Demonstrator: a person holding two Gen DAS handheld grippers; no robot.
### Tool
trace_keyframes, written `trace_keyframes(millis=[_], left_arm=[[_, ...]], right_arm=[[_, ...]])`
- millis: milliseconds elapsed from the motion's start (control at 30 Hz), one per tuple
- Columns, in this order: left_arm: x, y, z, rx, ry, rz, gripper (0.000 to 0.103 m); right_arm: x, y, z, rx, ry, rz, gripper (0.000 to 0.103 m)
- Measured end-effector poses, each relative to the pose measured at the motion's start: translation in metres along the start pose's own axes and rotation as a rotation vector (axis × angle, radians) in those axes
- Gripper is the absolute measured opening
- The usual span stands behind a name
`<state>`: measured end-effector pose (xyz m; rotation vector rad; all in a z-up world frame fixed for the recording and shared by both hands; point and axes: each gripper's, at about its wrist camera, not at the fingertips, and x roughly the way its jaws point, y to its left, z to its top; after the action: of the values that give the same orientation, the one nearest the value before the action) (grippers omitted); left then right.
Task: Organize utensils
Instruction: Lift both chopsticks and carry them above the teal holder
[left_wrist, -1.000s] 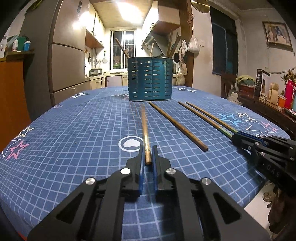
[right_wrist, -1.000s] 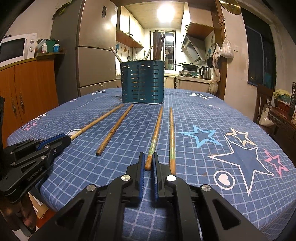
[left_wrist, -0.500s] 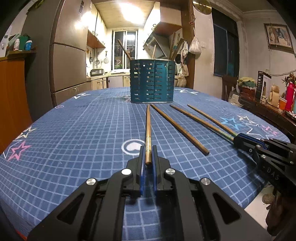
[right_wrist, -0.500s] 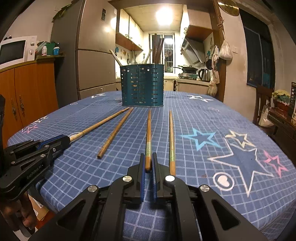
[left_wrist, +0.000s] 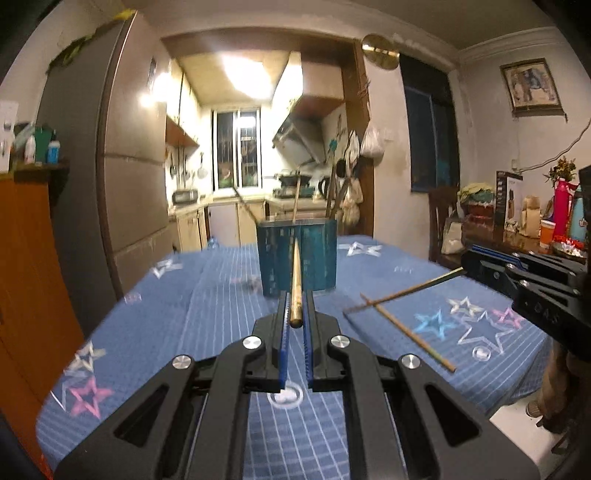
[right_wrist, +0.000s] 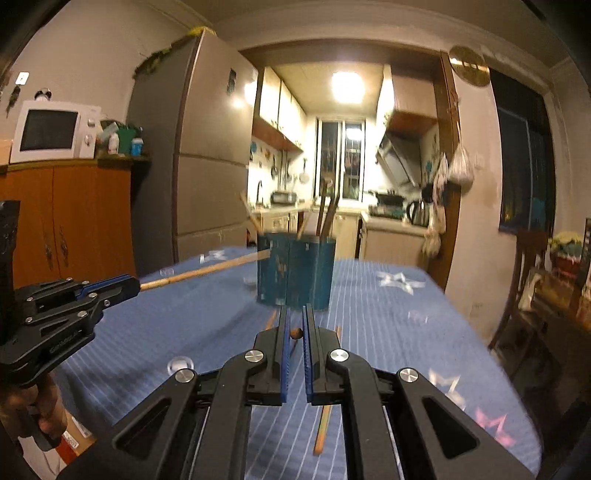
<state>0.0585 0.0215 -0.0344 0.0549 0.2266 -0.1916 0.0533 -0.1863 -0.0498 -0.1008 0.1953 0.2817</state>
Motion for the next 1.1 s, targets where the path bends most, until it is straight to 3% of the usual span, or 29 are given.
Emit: trace_keyframes(millis=[367,600,867,1100], left_arm=[[0.007,0.014,0.03,0.011,-0.017,-0.012,0.005],[0.022,0.025,0.079,0.027,-0.081,-0.031,0.005],[0.047,0.033,0.132,0.018,-0.043,-0.095,0.005],[0.063,0.041,0.171,-0.003,0.0,-0.115,0.005]], right_arm=[[0.003,-0.009,0.038,-0.039,-0.068,0.016,0.007],[0.02,-0.018,0.066,-0.035,-0.077,0.054,0.007],[0.04,-0.034,0.109,-0.003,-0.061,0.124,0.007],[0.046,-0.048,0.154,0.031,-0.107,0.144,0.007]])
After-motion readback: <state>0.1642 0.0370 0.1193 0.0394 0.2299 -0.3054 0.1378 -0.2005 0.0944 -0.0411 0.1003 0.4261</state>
